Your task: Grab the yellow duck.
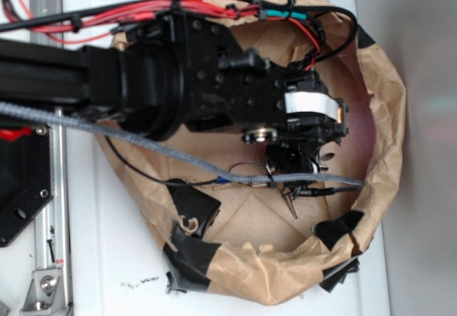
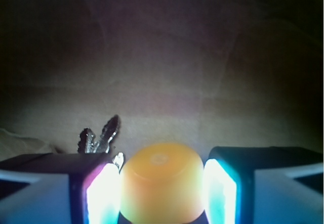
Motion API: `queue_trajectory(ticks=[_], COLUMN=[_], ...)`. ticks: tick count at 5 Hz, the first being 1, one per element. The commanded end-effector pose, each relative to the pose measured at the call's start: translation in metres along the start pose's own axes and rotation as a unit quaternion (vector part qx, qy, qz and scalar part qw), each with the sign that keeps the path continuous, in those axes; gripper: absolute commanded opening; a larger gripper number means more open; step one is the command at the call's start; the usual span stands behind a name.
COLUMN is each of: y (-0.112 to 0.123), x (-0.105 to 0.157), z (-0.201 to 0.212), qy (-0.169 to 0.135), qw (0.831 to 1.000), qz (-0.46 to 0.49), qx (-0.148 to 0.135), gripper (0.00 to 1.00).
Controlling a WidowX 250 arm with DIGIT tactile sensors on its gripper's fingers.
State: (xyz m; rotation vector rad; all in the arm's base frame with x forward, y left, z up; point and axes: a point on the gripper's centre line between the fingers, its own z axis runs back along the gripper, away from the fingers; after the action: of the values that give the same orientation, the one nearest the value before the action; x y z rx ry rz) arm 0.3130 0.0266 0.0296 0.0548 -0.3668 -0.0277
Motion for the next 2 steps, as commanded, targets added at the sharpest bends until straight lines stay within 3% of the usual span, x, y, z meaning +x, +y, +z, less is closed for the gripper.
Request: queue_trajectory(ticks=[1,2], y=[0.016,0.022], x=[0.012,0.02], z=[0.109,0.159], qy=[-0.06,0.029], qw=[0.998,0.999], qz=[0.012,0.002], qx=[0.032,-0.025], gripper=[0.0,0.0])
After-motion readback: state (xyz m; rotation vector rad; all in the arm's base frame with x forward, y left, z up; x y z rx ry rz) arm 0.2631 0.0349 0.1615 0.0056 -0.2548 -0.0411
